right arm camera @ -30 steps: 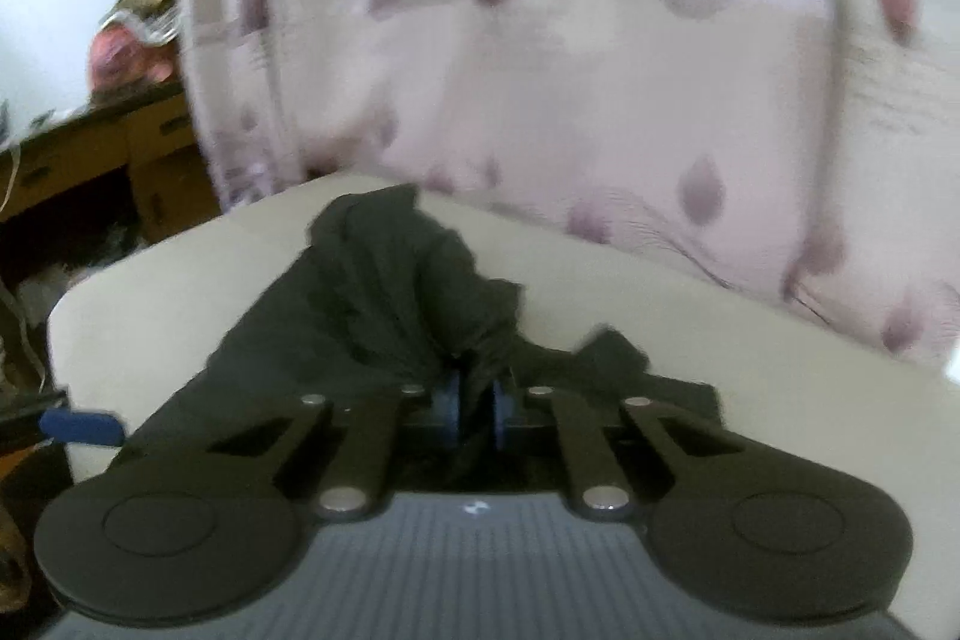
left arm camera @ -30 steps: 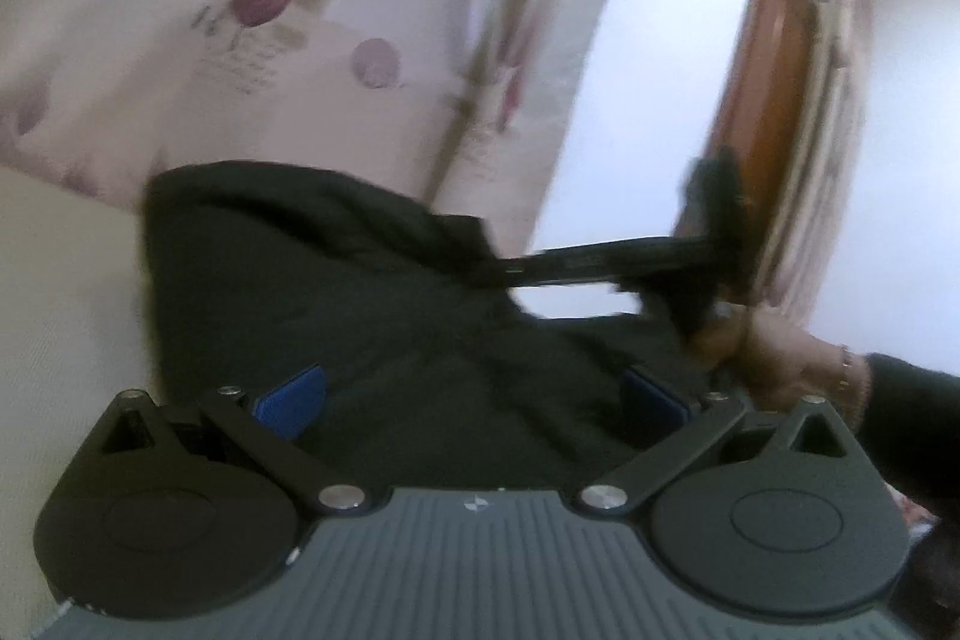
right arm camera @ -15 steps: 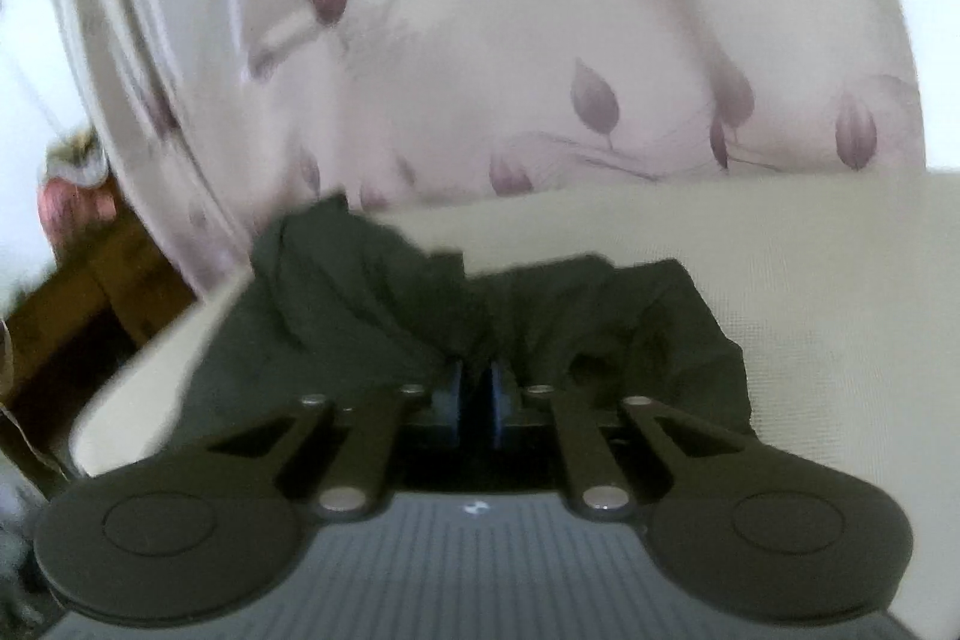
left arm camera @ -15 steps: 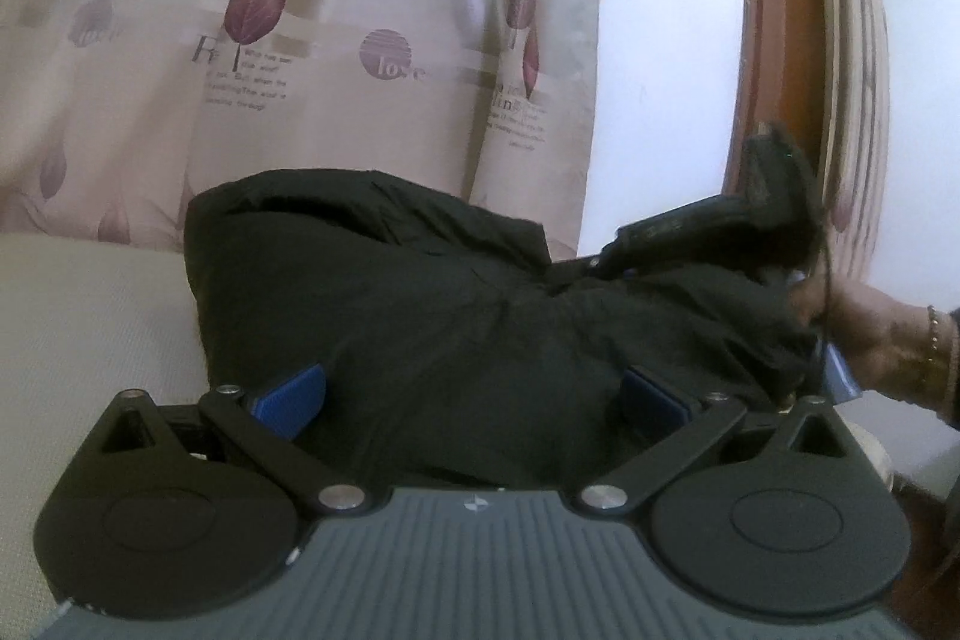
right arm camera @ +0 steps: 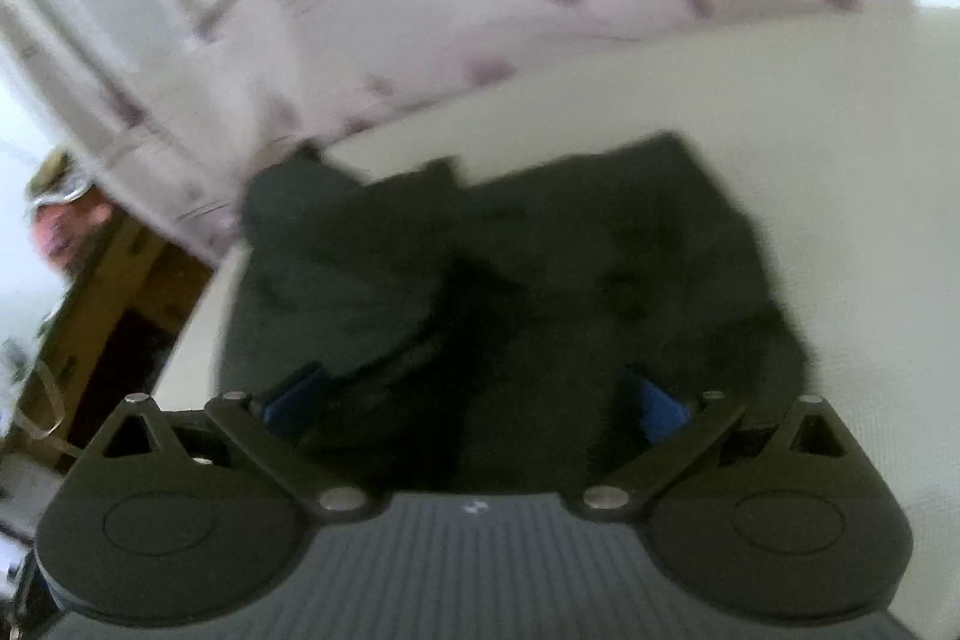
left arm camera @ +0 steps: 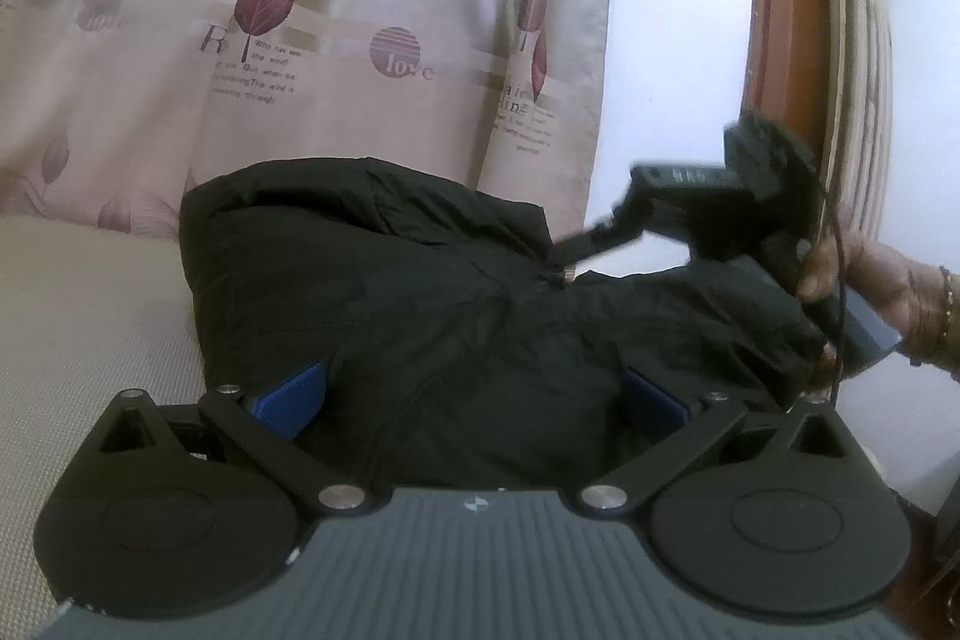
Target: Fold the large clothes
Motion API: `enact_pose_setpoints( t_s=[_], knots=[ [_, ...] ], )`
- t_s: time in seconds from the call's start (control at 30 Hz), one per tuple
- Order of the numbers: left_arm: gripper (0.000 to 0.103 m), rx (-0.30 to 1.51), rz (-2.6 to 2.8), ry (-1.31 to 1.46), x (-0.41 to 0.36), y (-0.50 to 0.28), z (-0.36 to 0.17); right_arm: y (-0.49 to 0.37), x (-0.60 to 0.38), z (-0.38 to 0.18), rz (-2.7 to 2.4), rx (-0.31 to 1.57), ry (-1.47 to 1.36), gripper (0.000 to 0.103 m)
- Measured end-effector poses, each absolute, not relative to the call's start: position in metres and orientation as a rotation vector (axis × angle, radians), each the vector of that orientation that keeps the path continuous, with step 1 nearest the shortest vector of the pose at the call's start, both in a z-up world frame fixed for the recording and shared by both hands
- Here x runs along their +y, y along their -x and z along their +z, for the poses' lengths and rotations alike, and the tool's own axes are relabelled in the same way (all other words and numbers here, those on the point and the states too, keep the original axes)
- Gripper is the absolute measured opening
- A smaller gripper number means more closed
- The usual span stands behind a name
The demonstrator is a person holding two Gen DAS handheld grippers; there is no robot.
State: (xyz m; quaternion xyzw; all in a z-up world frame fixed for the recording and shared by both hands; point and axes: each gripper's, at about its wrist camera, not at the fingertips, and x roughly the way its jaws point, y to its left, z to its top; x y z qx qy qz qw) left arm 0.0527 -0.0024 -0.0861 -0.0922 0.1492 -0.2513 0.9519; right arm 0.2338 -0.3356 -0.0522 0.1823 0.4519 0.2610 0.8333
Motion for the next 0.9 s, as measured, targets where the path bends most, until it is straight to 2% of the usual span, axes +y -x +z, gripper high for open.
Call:
enact_pose_setpoints(
  t_s=[0.1, 0.13, 0.2, 0.23, 0.33, 0.43, 0.57, 0.8, 0.9],
  knots=[
    [0.103, 0.302, -0.499, 0.181, -0.004, -0.052, -0.089, -0.233, -0.303, -0.044, 0.619, 0.923, -0.257, 0.102],
    [0.103, 0.302, -0.493, 0.180, -0.004, -0.052, -0.089, -0.233, -0.294, -0.044, 0.627, 0.915, -0.193, 0.084],
    [0.103, 0.310, -0.471, 0.190, -0.003, -0.053, -0.091, -0.233, -0.275, -0.048, 0.619, 0.902, -0.059, 0.056],
    [0.103, 0.314, -0.466, 0.197, -0.002, -0.053, -0.092, -0.231, -0.269, -0.047, 0.629, 0.878, -0.003, 0.045],
    [0.103, 0.329, -0.463, 0.243, 0.005, -0.055, -0.089, -0.221, -0.255, -0.029, 0.645, 0.802, 0.151, 0.021],
    [0.103, 0.352, -0.457, 0.287, 0.009, -0.055, -0.082, -0.211, -0.252, -0.006, 0.630, 0.703, 0.246, 0.016],
    [0.103, 0.370, -0.448, 0.329, 0.011, -0.047, -0.076, -0.211, -0.271, 0.005, 0.591, 0.638, 0.258, 0.014],
    [0.103, 0.279, -0.780, 0.288, -0.004, -0.002, -0.063, -0.232, -0.333, -0.026, 0.499, 0.686, 0.038, 0.012],
    [0.103, 0.332, -0.980, 0.239, -0.034, 0.000, -0.068, -0.231, -0.334, -0.028, 0.507, 0.686, 0.018, 0.012]
  ],
)
